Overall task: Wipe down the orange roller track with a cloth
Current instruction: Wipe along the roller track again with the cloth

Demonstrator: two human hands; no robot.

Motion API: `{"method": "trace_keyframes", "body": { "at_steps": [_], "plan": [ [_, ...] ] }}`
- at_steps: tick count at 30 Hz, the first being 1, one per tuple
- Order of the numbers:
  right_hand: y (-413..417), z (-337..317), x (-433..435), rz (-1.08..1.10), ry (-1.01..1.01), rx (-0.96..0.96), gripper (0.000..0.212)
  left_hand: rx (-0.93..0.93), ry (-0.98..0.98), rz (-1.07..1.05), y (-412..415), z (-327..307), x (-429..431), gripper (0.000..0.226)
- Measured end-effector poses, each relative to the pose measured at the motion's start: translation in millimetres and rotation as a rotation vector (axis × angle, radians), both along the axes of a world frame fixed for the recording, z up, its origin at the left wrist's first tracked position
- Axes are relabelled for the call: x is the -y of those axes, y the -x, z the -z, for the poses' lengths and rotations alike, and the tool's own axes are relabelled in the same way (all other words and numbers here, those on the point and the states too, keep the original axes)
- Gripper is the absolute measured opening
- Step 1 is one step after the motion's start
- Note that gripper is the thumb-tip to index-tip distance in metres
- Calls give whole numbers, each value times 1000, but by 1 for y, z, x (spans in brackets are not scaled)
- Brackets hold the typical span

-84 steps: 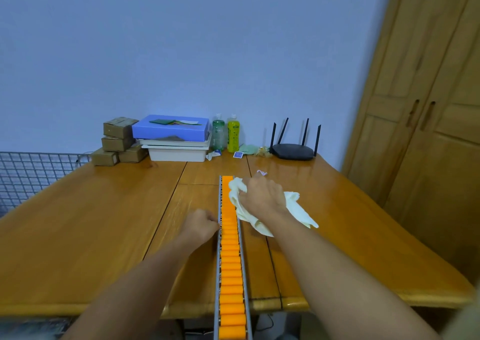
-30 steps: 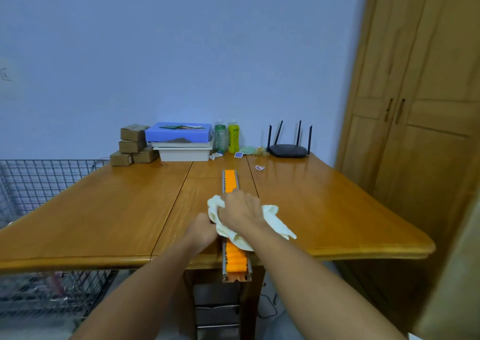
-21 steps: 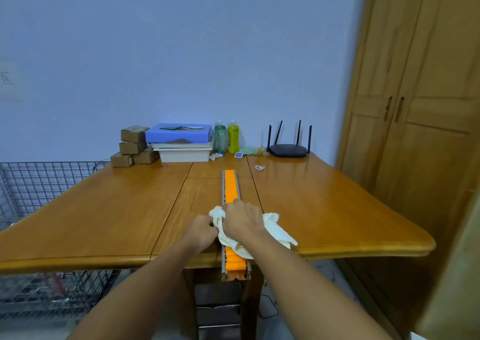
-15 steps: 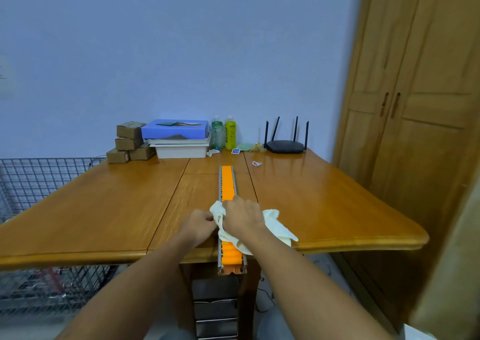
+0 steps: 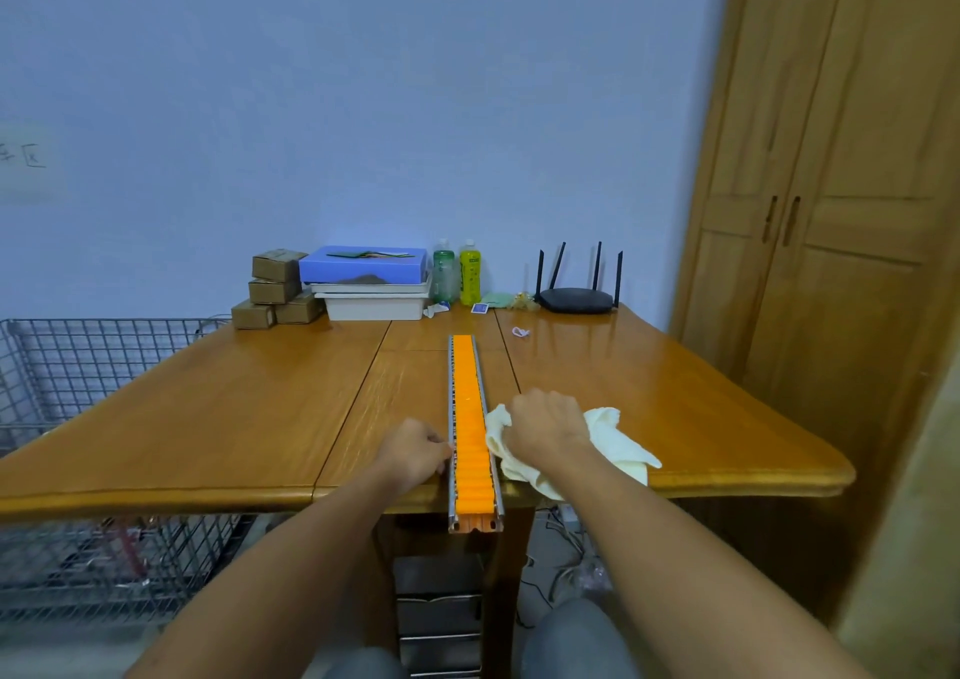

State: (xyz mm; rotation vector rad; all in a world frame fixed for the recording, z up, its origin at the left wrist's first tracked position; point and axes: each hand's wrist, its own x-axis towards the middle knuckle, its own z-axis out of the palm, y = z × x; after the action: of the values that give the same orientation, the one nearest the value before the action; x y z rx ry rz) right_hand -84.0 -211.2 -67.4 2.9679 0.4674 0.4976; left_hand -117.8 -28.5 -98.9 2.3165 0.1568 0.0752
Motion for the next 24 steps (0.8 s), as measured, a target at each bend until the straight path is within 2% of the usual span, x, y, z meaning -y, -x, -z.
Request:
{"method": "trace_keyframes", "body": {
  "at_steps": [10, 19, 24],
  "plan": [
    [38, -40, -7, -29, -188, 78, 22, -28, 27, 15, 31, -2, 1, 16],
    [73, -5, -41, -143, 19, 24, 21, -28, -12, -44, 53, 5, 7, 25],
    [78, 9, -42, -170, 79, 83, 24, -25, -25, -60, 52, 13, 6, 23]
  ]
}}
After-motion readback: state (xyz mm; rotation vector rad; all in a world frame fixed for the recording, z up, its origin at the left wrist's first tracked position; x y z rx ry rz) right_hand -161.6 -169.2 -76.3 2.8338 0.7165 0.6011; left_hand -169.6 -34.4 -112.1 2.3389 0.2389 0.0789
